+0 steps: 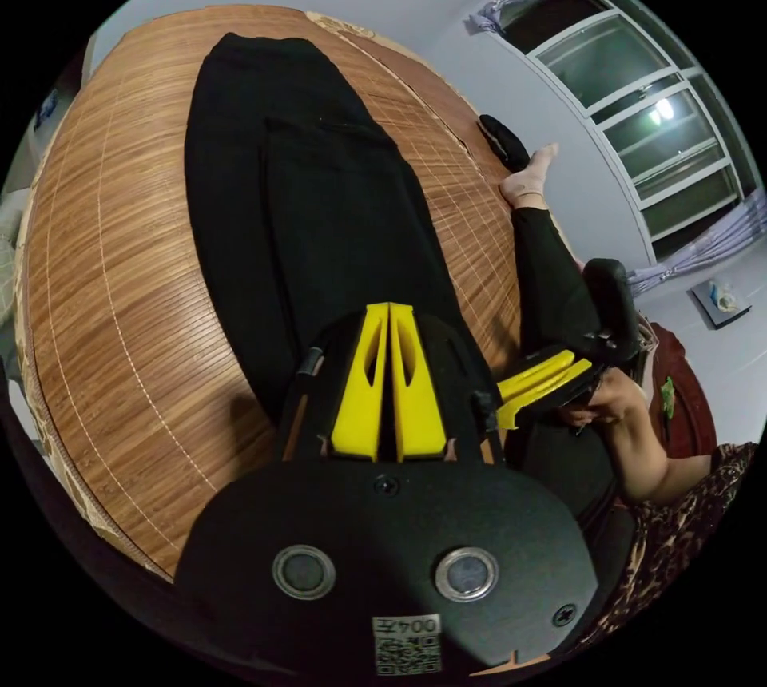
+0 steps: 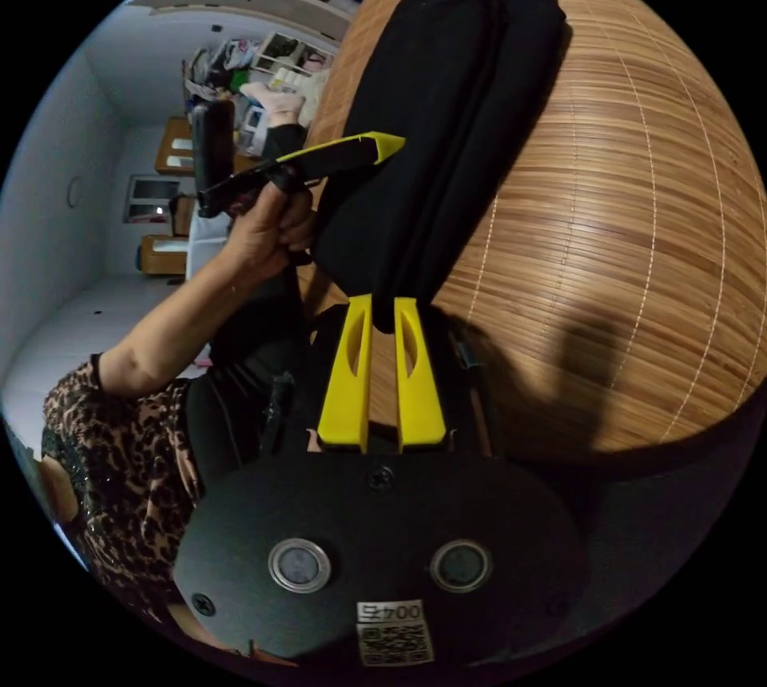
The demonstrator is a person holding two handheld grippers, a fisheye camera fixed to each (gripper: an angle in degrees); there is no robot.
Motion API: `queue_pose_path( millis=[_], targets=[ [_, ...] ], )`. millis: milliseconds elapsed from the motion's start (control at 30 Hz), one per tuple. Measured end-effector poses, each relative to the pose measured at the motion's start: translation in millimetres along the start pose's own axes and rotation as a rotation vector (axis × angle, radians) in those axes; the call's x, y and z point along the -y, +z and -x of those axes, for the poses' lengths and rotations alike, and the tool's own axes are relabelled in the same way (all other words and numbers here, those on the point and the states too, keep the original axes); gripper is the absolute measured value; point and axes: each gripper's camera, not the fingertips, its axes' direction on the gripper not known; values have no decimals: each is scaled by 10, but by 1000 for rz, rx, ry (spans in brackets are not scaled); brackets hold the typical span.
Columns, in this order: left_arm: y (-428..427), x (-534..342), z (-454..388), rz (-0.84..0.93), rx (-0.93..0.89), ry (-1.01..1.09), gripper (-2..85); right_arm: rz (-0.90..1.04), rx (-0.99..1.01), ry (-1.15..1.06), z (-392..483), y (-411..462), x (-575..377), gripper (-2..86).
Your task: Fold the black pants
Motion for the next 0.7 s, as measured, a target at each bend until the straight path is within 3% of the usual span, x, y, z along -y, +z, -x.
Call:
queue_pose_path(
  millis=[367, 567, 700],
  targets=[
    [8, -19, 184, -19, -63, -36, 6, 65, -245, 39, 403, 374, -242, 50],
    [-320, -156, 615, -130, -314, -132, 11, -128, -359, -63, 826, 304, -387, 63],
    [-822, -304, 880, -122, -308, -34, 25, -180, -372, -118, 950, 542, -250, 69]
  ],
)
